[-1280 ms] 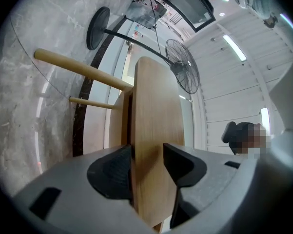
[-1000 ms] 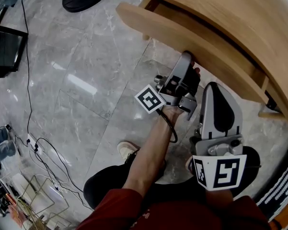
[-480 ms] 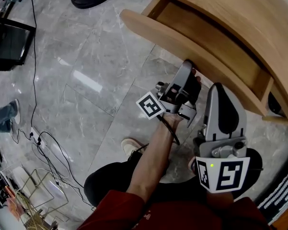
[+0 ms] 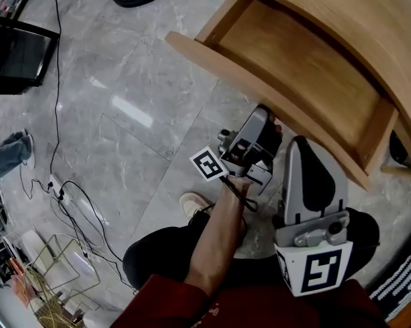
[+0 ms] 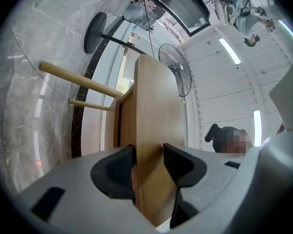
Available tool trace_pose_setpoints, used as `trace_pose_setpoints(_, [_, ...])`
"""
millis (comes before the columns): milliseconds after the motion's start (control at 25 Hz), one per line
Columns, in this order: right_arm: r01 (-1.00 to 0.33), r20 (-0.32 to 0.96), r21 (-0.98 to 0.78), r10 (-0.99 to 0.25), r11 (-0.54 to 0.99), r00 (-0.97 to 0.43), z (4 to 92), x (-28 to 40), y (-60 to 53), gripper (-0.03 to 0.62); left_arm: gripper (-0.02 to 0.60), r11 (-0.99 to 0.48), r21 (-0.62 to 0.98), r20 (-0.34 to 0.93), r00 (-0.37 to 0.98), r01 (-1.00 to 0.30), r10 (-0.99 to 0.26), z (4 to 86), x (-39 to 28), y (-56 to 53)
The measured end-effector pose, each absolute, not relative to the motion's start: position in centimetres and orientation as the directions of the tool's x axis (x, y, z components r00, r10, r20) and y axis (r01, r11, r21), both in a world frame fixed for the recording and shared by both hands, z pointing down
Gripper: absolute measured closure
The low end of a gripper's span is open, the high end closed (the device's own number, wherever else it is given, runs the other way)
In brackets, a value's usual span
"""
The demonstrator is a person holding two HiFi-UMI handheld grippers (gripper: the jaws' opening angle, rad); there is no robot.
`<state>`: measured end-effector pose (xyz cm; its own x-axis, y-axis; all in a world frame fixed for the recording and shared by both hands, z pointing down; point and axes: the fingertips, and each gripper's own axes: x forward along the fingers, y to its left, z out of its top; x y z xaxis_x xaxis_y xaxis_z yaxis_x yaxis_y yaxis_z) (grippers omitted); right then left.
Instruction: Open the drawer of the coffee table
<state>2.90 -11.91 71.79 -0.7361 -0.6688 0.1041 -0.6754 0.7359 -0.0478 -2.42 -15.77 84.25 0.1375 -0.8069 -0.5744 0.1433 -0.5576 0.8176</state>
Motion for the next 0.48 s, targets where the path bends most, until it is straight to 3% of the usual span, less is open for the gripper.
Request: trace_pose_setpoints(480, [-0.588,0.224,-0.095,-0.558,0.803,-0.799,75.3,0.1,-6.4,0.597,0.382,-0.555,0.819,-0.572,0.142,0.146,-0.808,84.5,-4.1,-11.3])
